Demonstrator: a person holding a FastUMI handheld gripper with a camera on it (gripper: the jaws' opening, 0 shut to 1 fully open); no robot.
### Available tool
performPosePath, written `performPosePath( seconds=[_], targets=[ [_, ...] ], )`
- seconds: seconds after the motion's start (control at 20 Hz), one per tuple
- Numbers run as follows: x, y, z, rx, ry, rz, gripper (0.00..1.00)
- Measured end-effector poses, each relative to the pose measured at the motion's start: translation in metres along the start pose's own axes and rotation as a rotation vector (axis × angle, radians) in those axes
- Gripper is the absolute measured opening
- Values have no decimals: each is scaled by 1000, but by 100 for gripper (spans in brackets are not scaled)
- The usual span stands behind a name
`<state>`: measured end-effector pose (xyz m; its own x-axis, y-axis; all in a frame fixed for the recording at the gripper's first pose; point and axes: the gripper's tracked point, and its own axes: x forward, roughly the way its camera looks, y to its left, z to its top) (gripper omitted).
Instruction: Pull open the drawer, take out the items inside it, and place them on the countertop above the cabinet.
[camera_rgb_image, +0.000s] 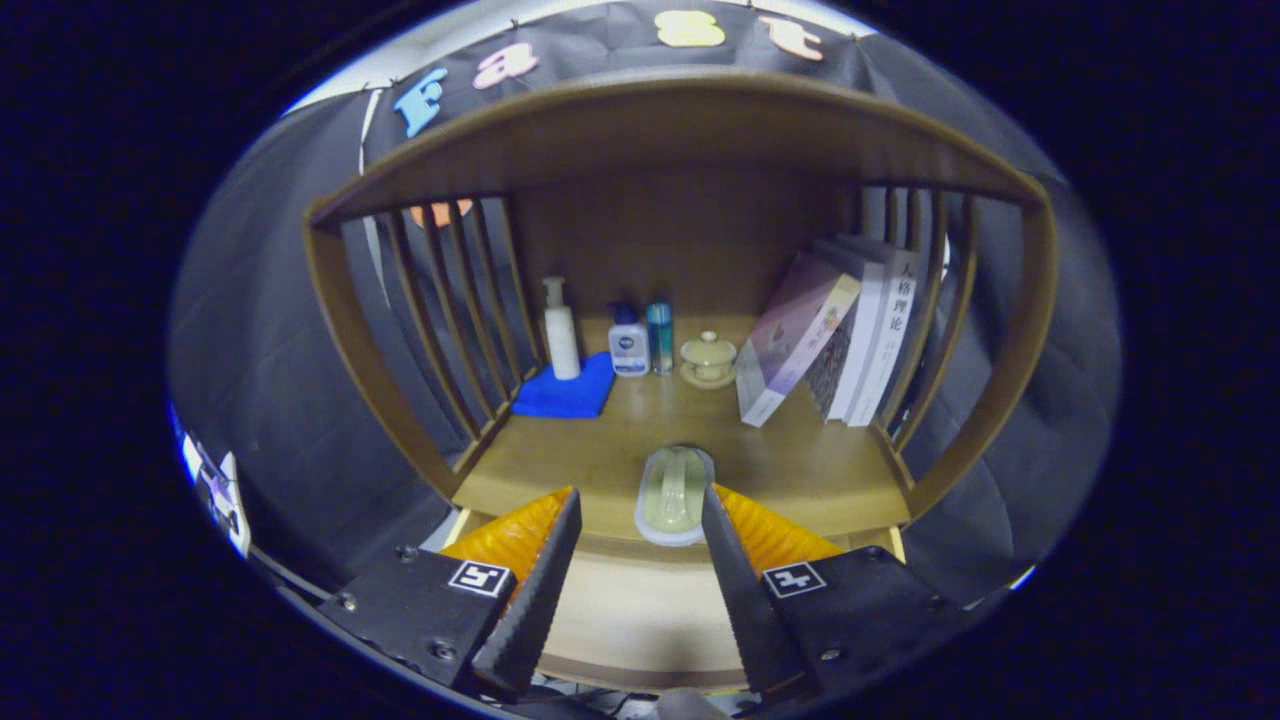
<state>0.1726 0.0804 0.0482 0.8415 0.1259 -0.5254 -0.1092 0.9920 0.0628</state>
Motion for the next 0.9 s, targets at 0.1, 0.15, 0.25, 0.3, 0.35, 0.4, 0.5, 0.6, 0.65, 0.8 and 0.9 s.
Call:
performPosePath(
  seconds=[0.1, 0.15, 0.25, 0.3, 0.35, 0.4, 0.5, 0.6, 0.65, 0.8, 0.9],
  targets=[
    [-22, 0, -8, -3, -84, 21, 89],
    [-33, 1, -15, 1, -121, 35, 95],
    [-53, -5, -31, 11, -180, 39, 99],
    [-60, -3, -41, 18, -217, 48, 99],
    [-68, -5, -48, 17, -251, 55, 99],
    [-77, -10, -56, 21, -285, 52, 99],
    [-93, -16, -70, 21, -355, 46, 99],
    [-106, -20, -82, 28, -426, 44, 100],
    [-111, -19, -90, 26, -452, 48, 100],
    [-118, -25, -119, 37, -510, 31, 100],
    [-118, -30, -143, 20, -552, 3, 100]
  ],
)
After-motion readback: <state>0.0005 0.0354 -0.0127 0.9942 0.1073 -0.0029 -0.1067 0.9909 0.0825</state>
